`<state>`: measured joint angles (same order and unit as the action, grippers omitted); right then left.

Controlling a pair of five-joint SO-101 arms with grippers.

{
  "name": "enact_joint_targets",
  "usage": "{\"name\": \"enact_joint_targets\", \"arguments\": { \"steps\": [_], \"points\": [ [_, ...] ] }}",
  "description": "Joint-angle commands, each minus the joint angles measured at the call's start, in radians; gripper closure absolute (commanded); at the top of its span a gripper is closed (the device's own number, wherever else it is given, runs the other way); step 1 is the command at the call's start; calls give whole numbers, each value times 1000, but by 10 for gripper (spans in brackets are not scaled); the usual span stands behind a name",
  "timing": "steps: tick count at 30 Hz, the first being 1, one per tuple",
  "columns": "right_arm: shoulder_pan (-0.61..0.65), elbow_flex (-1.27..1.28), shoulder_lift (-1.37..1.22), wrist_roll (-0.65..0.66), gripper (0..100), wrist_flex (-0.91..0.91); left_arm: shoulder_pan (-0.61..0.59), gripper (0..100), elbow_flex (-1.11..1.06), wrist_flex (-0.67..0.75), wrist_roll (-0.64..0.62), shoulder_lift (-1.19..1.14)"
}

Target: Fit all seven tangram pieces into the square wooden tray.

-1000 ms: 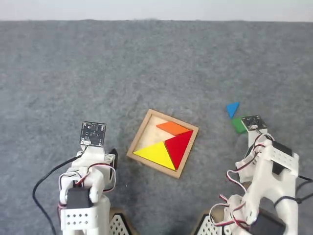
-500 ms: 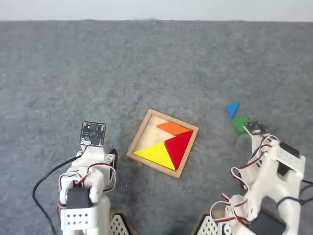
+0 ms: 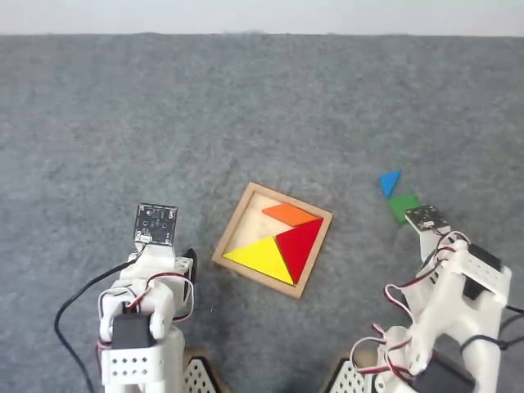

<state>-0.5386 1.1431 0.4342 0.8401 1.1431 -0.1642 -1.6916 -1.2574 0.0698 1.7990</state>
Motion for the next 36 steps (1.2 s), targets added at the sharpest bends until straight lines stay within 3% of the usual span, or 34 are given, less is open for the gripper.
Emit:
{"name": "enact_joint_targets", "arguments": {
  "steps": [1, 8, 11, 15, 19, 25, 28, 36],
  "points": [
    [-13, 38, -19, 3, 943, -4, 2, 847, 8, -9, 6, 28],
    [-15, -55, -18, -98, 946, 7, 2, 847, 8, -9, 6, 28],
    [-42, -140, -13, -109, 941, 93, 2, 847, 8, -9, 6, 28],
    [-96, -233, 94, 29, 854, 325, 2, 847, 8, -9, 6, 28],
    [-142, -187, 283, 133, 818, 417, 2, 847, 8, -9, 6, 28],
    [-183, 12, 380, 158, 803, 294, 2, 847, 8, -9, 6, 28],
    [-179, 48, 317, 221, 785, 248, 2, 847, 8, -9, 6, 28],
    [-174, 46, 41, 221, 786, 84, 2, 847, 8, -9, 6, 28]
  ]
}}
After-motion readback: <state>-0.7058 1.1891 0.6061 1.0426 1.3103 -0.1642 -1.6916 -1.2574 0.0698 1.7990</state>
